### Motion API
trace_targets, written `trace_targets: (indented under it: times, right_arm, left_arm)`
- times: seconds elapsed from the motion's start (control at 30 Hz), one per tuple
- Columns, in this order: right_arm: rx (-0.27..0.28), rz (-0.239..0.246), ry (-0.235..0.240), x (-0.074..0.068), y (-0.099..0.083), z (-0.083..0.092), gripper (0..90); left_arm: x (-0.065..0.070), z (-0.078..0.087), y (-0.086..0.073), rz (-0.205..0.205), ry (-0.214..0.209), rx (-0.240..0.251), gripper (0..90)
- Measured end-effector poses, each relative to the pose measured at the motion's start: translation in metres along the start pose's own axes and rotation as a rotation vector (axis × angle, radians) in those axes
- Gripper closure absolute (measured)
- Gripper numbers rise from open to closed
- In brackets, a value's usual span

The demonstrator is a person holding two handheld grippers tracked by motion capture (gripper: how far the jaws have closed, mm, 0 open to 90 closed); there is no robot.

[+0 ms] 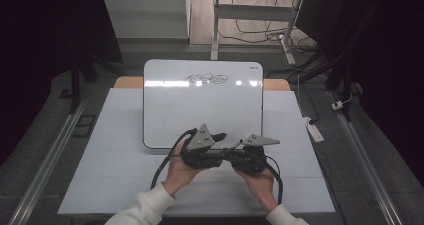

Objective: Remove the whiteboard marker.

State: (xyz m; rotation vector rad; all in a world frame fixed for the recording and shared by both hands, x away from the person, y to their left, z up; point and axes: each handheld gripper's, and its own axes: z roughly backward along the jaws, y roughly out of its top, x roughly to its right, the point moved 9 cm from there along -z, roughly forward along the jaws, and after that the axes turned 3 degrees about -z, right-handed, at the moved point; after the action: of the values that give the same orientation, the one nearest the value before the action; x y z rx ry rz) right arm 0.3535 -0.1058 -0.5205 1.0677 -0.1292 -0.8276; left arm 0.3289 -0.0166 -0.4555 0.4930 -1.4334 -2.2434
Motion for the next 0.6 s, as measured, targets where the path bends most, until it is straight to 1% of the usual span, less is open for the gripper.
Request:
trace_targets:
  times: [0.03, 0.07, 0.1, 0.13, 0.17, 0.2, 0.23, 0.33, 0.4, 0.43, 0.47, 0.5, 0.53, 0.57, 0.6]
  right_arm:
    - [0.000, 0.000, 0.000, 0.000, 0.000, 0.000, 77.8]
    - [0.022, 0.003, -0.004, 0.002, 0.002, 0.003, 77.8]
    - [0.033, 0.005, -0.006, 0.004, 0.003, 0.005, 77.8]
    - [0.033, 0.005, -0.006, 0.004, 0.003, 0.005, 77.8]
    - [0.045, 0.005, -0.006, 0.006, 0.004, 0.007, 77.8]
    - [0.066, 0.000, -0.010, 0.010, 0.007, 0.011, 77.7]
    - [0.066, 0.000, -0.010, 0.010, 0.007, 0.011, 77.7]
    - [0.095, -0.007, -0.012, 0.017, 0.011, 0.017, 77.8]
    - [0.112, -0.005, -0.011, 0.019, 0.013, 0.020, 77.8]
    - [0.112, -0.005, -0.011, 0.019, 0.013, 0.020, 77.8]
    - [0.129, 0.003, -0.014, 0.021, 0.016, 0.022, 77.8]
    - [0.138, 0.007, -0.017, 0.021, 0.017, 0.023, 77.8]
    - [0.148, 0.014, -0.019, 0.022, 0.018, 0.025, 77.8]
    - [0.148, 0.014, -0.019, 0.022, 0.018, 0.025, 77.8]
    - [0.158, 0.020, -0.022, 0.023, 0.019, 0.026, 77.8]
  left_arm:
    - [0.000, 0.000, 0.000, 0.000, 0.000, 0.000, 43.6]
    - [-0.005, 0.010, -0.004, 0.010, 0.012, -0.002, 42.7]
    - [-0.010, 0.019, -0.010, 0.021, 0.024, -0.009, 42.0]
    - [-0.015, 0.029, -0.017, 0.033, 0.037, -0.021, 42.0]
    - [-0.020, 0.039, -0.025, 0.042, 0.052, -0.038, 41.5]
    - [-0.029, 0.058, -0.044, 0.070, 0.081, -0.071, 40.1]
    - [-0.029, 0.058, -0.044, 0.070, 0.081, -0.071, 39.9]
    - [-0.040, 0.085, -0.074, 0.119, 0.119, -0.106, 39.5]
    - [-0.046, 0.098, -0.092, 0.164, 0.134, -0.121, 38.3]
    - [-0.049, 0.103, -0.101, 0.182, 0.142, -0.131, 38.3]
    - [-0.051, 0.108, -0.109, 0.198, 0.147, -0.141, 36.6]
    - [-0.056, 0.115, -0.126, 0.215, 0.167, -0.167, 35.5]
    - [-0.056, 0.115, -0.126, 0.215, 0.167, -0.167, 34.4]
    - [-0.058, 0.119, -0.135, 0.225, 0.189, -0.173, 34.4]
    - [-0.061, 0.121, -0.143, 0.243, 0.206, -0.176, 33.3]
